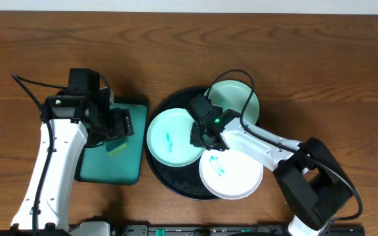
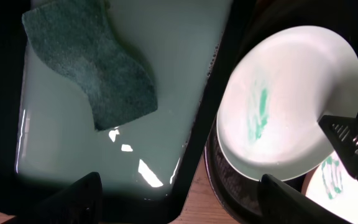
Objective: Clean dirty plates on tray and stack at the side
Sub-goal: 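Reach the right gripper to the top pale green plate and grip its rim, then grasp the green sponge with the left gripper and lift it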
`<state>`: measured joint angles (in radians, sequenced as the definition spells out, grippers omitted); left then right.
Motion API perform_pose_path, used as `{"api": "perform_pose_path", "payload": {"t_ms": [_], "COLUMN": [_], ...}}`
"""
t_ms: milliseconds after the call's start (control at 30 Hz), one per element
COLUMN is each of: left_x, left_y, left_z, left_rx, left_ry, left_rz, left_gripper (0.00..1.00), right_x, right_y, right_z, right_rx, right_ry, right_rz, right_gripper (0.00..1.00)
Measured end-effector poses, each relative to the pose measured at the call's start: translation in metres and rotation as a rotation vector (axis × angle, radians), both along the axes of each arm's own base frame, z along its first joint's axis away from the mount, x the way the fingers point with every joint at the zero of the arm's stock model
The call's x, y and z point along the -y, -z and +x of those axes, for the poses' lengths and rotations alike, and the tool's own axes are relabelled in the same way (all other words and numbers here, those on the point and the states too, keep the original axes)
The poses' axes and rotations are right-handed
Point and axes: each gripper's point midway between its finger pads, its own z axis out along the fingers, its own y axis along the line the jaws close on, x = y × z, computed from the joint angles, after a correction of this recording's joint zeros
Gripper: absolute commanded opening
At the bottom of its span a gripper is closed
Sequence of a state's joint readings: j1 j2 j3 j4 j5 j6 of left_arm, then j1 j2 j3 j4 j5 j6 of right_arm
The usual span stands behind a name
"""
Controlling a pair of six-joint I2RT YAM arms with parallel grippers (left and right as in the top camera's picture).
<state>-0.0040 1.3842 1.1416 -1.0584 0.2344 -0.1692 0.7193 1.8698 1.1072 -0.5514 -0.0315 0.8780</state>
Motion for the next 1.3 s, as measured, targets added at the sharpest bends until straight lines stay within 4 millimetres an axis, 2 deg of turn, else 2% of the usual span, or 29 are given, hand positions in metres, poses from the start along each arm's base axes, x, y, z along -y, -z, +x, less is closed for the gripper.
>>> {"api": "perform_pose_path", "payload": {"t_ms": [100, 133, 167, 533, 633, 667, 800, 867, 967, 1100, 1300], "left_x": [0.0, 0.0, 0.0, 0.0, 0.0, 0.0, -0.004, -0.014, -0.026, -0.041, -0.054], "left_y": [0.0, 0.0, 0.0, 0.0, 0.0, 0.0, 0.001, 0.002, 0.003, 0.014, 0.051], "left_z": [0.0, 0.0, 0.0, 0.0, 0.0, 0.0, 0.0, 0.001, 0.007, 0.014, 0.026], "left_rx": [0.0, 0.0, 0.0, 0.0, -0.001, -0.001, -0.005, -0.01, 0.012, 0.032, -0.02], "left_ry": [0.0, 0.0, 0.0, 0.0, -0.003, -0.004, -0.034, -0.089, -0.164, -0.252, -0.32], "left_rz": [0.0, 0.0, 0.0, 0.0, -0.001, -0.002, 0.02, 0.067, 0.114, 0.141, 0.154], "left_gripper": [0.8, 0.8, 0.8, 0.79, 0.53, 0.49, 0.49, 0.53, 0.53, 0.53, 0.52], "right_x": [0.001, 0.0, -0.001, -0.001, -0.001, -0.001, -0.001, -0.001, -0.001, -0.002, -0.002], "right_y": [0.002, 0.002, 0.002, 0.001, 0.001, 0.001, 0.001, 0.001, 0.001, 0.001, 0.001], "right_z": [0.001, 0.004, 0.006, 0.009, 0.009, 0.009, 0.009, 0.009, 0.009, 0.008, 0.008], "right_rx": [0.004, 0.012, 0.02, 0.019, 0.02, 0.02, 0.022, 0.023, 0.023, 0.023, 0.024], "right_ry": [0.006, 0.008, 0.008, 0.013, 0.007, 0.003, -0.008, -0.011, -0.015, -0.022, -0.033], "right_rz": [-0.008, -0.006, -0.002, 0.006, 0.004, 0.004, 0.002, 0.002, 0.002, 0.003, 0.002], "right_gripper": [0.1, 0.03, 0.01, 0.01, 0.01, 0.01, 0.01, 0.01, 0.01, 0.01, 0.01]}}
